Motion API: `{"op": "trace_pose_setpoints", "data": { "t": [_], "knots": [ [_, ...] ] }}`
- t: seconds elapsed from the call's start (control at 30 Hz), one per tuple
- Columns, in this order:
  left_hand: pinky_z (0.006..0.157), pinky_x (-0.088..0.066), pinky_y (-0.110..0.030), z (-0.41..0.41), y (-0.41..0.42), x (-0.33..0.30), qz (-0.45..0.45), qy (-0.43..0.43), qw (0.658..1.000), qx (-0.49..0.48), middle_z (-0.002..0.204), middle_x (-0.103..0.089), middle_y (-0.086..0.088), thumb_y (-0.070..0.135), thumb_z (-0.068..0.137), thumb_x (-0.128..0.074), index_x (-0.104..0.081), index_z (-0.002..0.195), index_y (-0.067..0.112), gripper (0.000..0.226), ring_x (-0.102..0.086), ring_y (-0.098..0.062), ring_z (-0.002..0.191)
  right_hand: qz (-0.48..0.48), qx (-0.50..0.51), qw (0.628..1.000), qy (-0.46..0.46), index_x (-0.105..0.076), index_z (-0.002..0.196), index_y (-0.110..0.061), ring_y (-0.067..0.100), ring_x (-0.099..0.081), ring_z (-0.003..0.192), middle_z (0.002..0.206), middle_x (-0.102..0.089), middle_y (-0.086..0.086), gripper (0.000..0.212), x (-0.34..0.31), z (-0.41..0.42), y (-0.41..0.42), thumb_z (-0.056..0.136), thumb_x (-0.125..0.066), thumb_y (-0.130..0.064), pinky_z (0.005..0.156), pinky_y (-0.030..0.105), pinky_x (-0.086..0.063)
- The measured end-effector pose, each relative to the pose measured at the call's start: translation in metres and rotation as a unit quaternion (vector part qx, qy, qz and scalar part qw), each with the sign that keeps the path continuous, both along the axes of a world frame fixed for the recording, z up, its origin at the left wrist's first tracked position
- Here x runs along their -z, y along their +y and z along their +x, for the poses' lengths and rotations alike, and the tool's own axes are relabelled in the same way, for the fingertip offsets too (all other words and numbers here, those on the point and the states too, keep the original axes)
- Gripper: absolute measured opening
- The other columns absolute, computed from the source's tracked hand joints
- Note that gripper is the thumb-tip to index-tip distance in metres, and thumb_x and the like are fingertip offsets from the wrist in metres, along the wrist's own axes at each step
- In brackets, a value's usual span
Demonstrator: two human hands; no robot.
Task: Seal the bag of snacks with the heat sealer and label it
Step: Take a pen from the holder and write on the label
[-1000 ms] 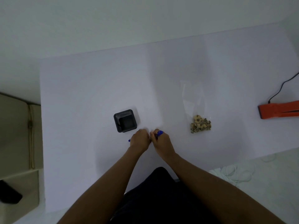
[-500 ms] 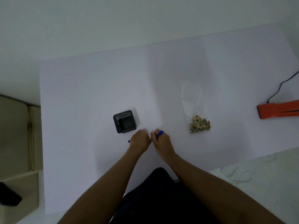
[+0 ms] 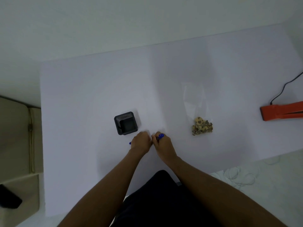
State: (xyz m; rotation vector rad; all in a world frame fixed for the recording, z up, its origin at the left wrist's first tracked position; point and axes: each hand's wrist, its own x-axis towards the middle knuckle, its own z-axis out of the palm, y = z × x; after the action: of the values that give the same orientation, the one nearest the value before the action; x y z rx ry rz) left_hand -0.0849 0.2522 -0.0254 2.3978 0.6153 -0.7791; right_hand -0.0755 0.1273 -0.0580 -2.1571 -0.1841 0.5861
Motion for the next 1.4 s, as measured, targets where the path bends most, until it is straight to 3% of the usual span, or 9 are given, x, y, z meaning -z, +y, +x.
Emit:
{"op": "trace_pose_setpoints", "data": {
  "t": [0.2, 0.33, 0.47, 0.63, 0.83, 0.97, 1.1, 1.27, 1.4],
  "knots": [
    [0.066, -0.049, -0.035, -0.001, 0.001, -0.001, -0.003, -0.004, 1.0, -0.002, 0.084, -0.068, -0.013, 0.032, 0.097, -0.051, -0.066, 0.085, 0.004, 0.034, -0.065, -0.028, 0.076, -0.003, -0.006, 1.0, -0.012, -0.054, 0.078, -0.015, 0.008, -0.051, 0.06, 0.071, -0.054, 0.001, 0.025, -0.005, 0.0, 0.001, 0.102, -0.051, -0.019, 0.062, 0.015, -0.042],
    [0.061, -0.043, -0.032, 0.0, 0.001, -0.002, -0.006, -0.001, 1.0, 0.002, 0.081, -0.067, -0.012, 0.033, 0.097, -0.05, -0.065, 0.08, 0.006, 0.035, -0.064, -0.027, 0.073, 0.003, 0.013, 1.0, 0.003, -0.054, 0.075, -0.011, 0.018, -0.054, 0.06, 0.068, -0.055, 0.007, 0.029, -0.004, -0.001, 0.0, 0.102, -0.052, -0.02, 0.06, 0.025, -0.046],
    [0.058, -0.044, -0.032, 0.0, 0.001, -0.003, -0.009, 0.007, 1.0, 0.003, 0.07, -0.059, -0.009, 0.032, 0.095, -0.052, -0.059, 0.07, 0.01, 0.034, -0.063, -0.027, 0.068, -0.011, 0.011, 1.0, -0.01, -0.051, 0.075, -0.015, 0.014, -0.049, 0.059, 0.069, -0.052, 0.004, 0.028, -0.007, -0.004, 0.001, 0.103, -0.05, -0.018, 0.061, 0.022, -0.043],
    [0.056, -0.041, -0.031, 0.0, 0.001, -0.003, -0.008, 0.012, 1.0, 0.002, 0.064, -0.055, -0.005, 0.026, 0.094, -0.056, -0.058, 0.067, 0.011, 0.03, -0.055, -0.021, 0.06, -0.018, 0.027, 0.999, -0.012, -0.051, 0.075, -0.013, 0.02, -0.053, 0.06, 0.068, -0.053, 0.006, 0.029, -0.007, -0.004, 0.002, 0.103, -0.05, -0.019, 0.063, 0.033, -0.049],
    [0.062, -0.049, -0.035, 0.0, 0.001, -0.004, -0.013, 0.01, 1.0, 0.0, 0.072, -0.062, -0.009, 0.028, 0.094, -0.055, -0.063, 0.075, 0.007, 0.03, -0.062, -0.024, 0.067, -0.029, 0.03, 0.999, -0.002, -0.052, 0.074, -0.014, 0.016, -0.052, 0.06, 0.067, -0.053, 0.004, 0.03, -0.011, -0.004, 0.004, 0.103, -0.05, -0.021, 0.063, 0.035, -0.051],
    [0.066, -0.049, -0.034, 0.0, 0.002, -0.001, -0.006, 0.008, 1.0, 0.011, 0.084, -0.067, -0.011, 0.023, 0.094, -0.058, -0.066, 0.086, 0.006, 0.021, -0.065, -0.026, 0.076, -0.018, 0.013, 1.0, 0.012, -0.054, 0.074, -0.015, 0.013, -0.051, 0.059, 0.066, -0.053, -0.001, 0.028, -0.015, -0.004, 0.005, 0.102, -0.052, -0.021, 0.062, 0.026, -0.047],
    [0.065, -0.046, -0.033, 0.001, 0.002, -0.003, 0.002, 0.011, 1.0, 0.013, 0.085, -0.067, -0.011, 0.023, 0.093, -0.058, -0.067, 0.086, 0.005, 0.021, -0.065, -0.026, 0.078, -0.02, 0.019, 1.0, 0.007, -0.046, 0.068, -0.023, 0.009, -0.048, 0.056, 0.062, -0.048, -0.006, 0.035, -0.013, -0.007, 0.004, 0.102, -0.052, -0.022, 0.059, 0.024, -0.043],
    [0.061, -0.043, -0.032, 0.0, 0.001, -0.003, 0.0, 0.01, 1.0, 0.007, 0.074, -0.061, -0.008, 0.027, 0.094, -0.055, -0.064, 0.076, 0.008, 0.028, -0.059, -0.023, 0.069, -0.02, 0.031, 0.999, 0.007, -0.052, 0.073, -0.015, 0.019, -0.055, 0.061, 0.066, -0.053, 0.002, 0.03, -0.01, -0.008, 0.003, 0.102, -0.052, -0.023, 0.063, 0.033, -0.05],
    [0.064, -0.044, -0.032, 0.001, 0.001, -0.004, 0.0, 0.007, 1.0, 0.006, 0.081, -0.065, -0.01, 0.028, 0.095, -0.055, -0.067, 0.084, 0.006, 0.027, -0.059, -0.023, 0.071, -0.029, 0.019, 0.999, -0.002, -0.044, 0.067, -0.027, 0.009, -0.047, 0.056, 0.062, -0.046, -0.008, 0.036, -0.012, -0.007, 0.004, 0.102, -0.052, -0.022, 0.061, 0.024, -0.044]
  ]
}}
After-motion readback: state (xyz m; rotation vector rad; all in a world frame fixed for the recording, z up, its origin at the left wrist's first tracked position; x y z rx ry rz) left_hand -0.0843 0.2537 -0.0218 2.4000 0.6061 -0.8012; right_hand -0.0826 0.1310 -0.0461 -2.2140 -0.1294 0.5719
